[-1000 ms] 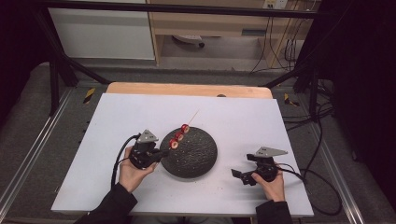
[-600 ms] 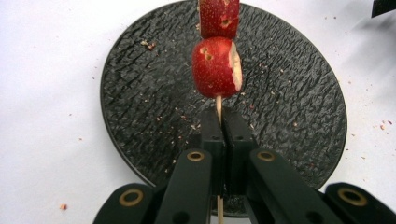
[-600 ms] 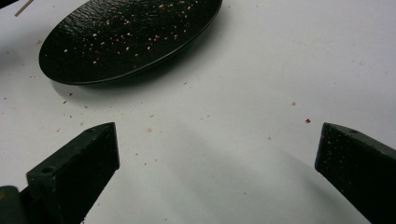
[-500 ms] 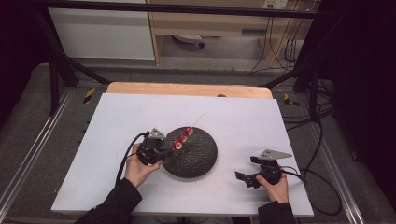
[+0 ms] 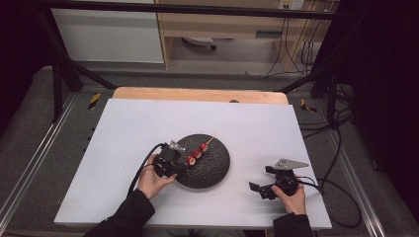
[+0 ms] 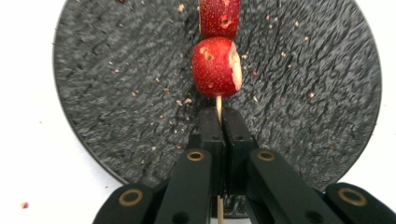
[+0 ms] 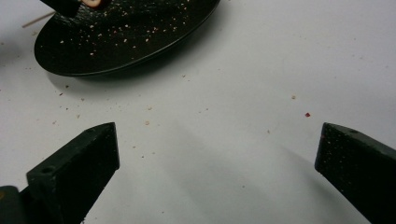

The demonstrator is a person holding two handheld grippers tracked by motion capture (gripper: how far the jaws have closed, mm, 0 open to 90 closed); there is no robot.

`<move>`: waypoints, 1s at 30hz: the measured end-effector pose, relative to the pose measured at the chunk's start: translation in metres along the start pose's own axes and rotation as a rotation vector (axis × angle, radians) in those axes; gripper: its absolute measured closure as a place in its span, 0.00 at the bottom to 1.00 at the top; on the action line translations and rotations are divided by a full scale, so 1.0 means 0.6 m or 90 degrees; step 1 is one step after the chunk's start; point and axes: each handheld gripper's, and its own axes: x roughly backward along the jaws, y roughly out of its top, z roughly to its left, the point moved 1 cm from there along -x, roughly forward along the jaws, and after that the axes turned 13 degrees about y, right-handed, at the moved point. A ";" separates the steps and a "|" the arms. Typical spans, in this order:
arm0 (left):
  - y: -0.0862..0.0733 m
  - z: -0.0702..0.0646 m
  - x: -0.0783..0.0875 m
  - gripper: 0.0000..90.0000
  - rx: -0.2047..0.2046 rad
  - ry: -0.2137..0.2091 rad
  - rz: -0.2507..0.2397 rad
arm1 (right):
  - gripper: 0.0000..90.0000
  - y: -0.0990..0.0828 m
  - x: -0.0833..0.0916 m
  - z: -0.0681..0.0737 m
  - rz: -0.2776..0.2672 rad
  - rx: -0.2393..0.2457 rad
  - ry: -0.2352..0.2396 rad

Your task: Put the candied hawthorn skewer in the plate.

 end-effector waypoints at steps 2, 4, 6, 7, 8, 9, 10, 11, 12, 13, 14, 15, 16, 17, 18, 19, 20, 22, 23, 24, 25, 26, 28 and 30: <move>0.001 -0.002 -0.003 0.98 -0.003 0.002 0.006 | 0.01 0.000 0.000 0.000 -0.001 0.001 0.001; 0.001 -0.003 -0.004 0.98 -0.003 0.001 0.006 | 0.01 -0.001 0.001 0.000 0.000 -0.001 0.002; 0.001 -0.003 -0.004 0.98 -0.003 0.003 0.011 | 0.01 -0.002 0.001 -0.001 -0.004 -0.001 0.003; 0.002 -0.004 -0.004 0.98 -0.004 0.005 0.013 | 0.01 -0.003 0.002 -0.002 -0.003 -0.002 0.003; 0.002 -0.004 -0.004 0.98 -0.003 0.007 0.015 | 0.01 -0.003 0.002 -0.002 -0.002 0.000 0.003; 0.002 -0.004 -0.005 0.98 -0.002 0.008 0.016 | 0.01 -0.003 0.002 -0.002 -0.003 0.000 0.002; 0.002 -0.005 -0.006 0.98 -0.004 0.008 0.020 | 0.01 -0.003 0.002 -0.002 -0.002 0.000 0.004; 0.002 -0.005 -0.008 0.98 -0.005 0.008 0.021 | 0.01 -0.003 0.002 -0.002 -0.002 -0.001 0.002; 0.002 -0.006 -0.010 0.98 -0.006 0.010 0.023 | 0.01 -0.003 0.003 -0.002 -0.002 -0.001 0.002; 0.002 -0.007 -0.010 0.98 -0.006 0.010 0.022 | 0.01 -0.002 0.003 -0.002 -0.002 -0.002 0.004; 0.002 -0.007 -0.010 0.98 -0.007 0.012 0.022 | 0.01 -0.002 0.003 -0.002 -0.003 -0.002 0.004; 0.002 -0.008 -0.010 0.98 -0.007 0.013 0.021 | 0.01 -0.002 0.003 -0.002 -0.001 -0.001 0.003; 0.002 -0.008 -0.010 0.98 -0.006 0.014 0.020 | 0.01 -0.002 0.003 -0.002 -0.001 -0.003 0.002; 0.001 -0.008 -0.010 0.98 -0.006 0.014 0.019 | 0.01 -0.003 0.003 -0.003 0.000 -0.002 0.003; 0.001 -0.008 -0.010 0.98 -0.008 0.015 0.017 | 0.01 -0.003 0.003 -0.003 -0.001 -0.004 0.003; 0.000 -0.008 -0.010 0.98 -0.010 0.014 0.016 | 0.01 -0.003 0.003 -0.003 -0.001 -0.003 0.002; 0.000 -0.008 -0.010 0.97 -0.011 0.013 0.015 | 0.01 -0.003 0.003 -0.003 -0.002 -0.003 0.003; -0.001 -0.007 -0.009 0.95 -0.011 0.014 0.009 | 0.01 -0.003 0.004 -0.003 -0.002 -0.002 0.003; -0.001 -0.005 -0.007 0.93 -0.015 0.013 0.005 | 0.01 -0.003 0.004 -0.002 -0.002 -0.005 0.003; -0.002 -0.004 -0.005 0.91 -0.015 0.011 -0.003 | 0.01 -0.003 0.004 -0.002 -0.004 -0.005 0.002; -0.003 -0.002 -0.002 0.87 -0.016 0.009 -0.013 | 0.01 -0.002 0.004 -0.002 -0.004 -0.007 0.003; -0.004 0.000 0.001 0.84 -0.015 0.008 -0.022 | 0.01 -0.002 0.004 -0.003 -0.004 -0.006 0.003; -0.007 0.004 0.008 0.79 -0.016 -0.001 -0.039 | 0.01 -0.003 0.004 -0.003 0.000 -0.003 0.001; -0.010 0.010 0.016 0.71 -0.023 -0.001 -0.052 | 0.01 -0.003 0.003 -0.003 0.000 -0.003 0.000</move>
